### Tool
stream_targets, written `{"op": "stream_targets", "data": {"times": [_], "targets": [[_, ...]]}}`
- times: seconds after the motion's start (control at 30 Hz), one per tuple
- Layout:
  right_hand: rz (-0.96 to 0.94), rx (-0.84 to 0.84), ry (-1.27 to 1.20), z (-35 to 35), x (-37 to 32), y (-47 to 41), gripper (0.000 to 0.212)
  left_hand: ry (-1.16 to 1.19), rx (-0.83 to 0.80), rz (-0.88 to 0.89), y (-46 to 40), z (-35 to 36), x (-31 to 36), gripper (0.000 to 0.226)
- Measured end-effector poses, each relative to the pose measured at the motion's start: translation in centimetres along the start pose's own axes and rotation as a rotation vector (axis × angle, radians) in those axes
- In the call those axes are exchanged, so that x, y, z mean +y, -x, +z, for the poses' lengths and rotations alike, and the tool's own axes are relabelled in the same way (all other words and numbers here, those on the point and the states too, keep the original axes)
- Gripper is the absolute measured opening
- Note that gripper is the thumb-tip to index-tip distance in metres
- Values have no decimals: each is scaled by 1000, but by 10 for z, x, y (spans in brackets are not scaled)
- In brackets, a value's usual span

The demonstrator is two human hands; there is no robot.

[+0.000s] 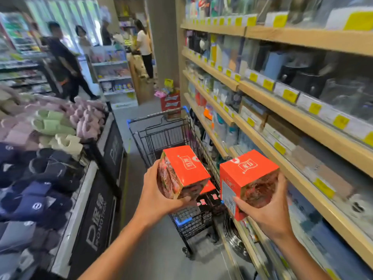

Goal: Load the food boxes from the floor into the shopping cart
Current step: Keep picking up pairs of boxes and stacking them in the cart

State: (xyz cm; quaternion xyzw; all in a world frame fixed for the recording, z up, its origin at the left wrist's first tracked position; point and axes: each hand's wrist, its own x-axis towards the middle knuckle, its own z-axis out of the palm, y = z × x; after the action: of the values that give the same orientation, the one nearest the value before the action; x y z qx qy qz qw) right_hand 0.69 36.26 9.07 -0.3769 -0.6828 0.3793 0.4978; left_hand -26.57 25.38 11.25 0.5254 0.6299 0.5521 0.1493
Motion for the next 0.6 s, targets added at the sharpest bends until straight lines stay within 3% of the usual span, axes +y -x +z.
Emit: {"op": "stream_targets", "data": {"times": [0.3, 0.6], "targets": [[27, -171, -101, 65, 42, -67, 138, -67, 115, -151, -23, -23, -71, 108], [100, -248, -25, 142, 104, -158, 136, -5, 96, -265, -127, -20, -178, 115]]}}
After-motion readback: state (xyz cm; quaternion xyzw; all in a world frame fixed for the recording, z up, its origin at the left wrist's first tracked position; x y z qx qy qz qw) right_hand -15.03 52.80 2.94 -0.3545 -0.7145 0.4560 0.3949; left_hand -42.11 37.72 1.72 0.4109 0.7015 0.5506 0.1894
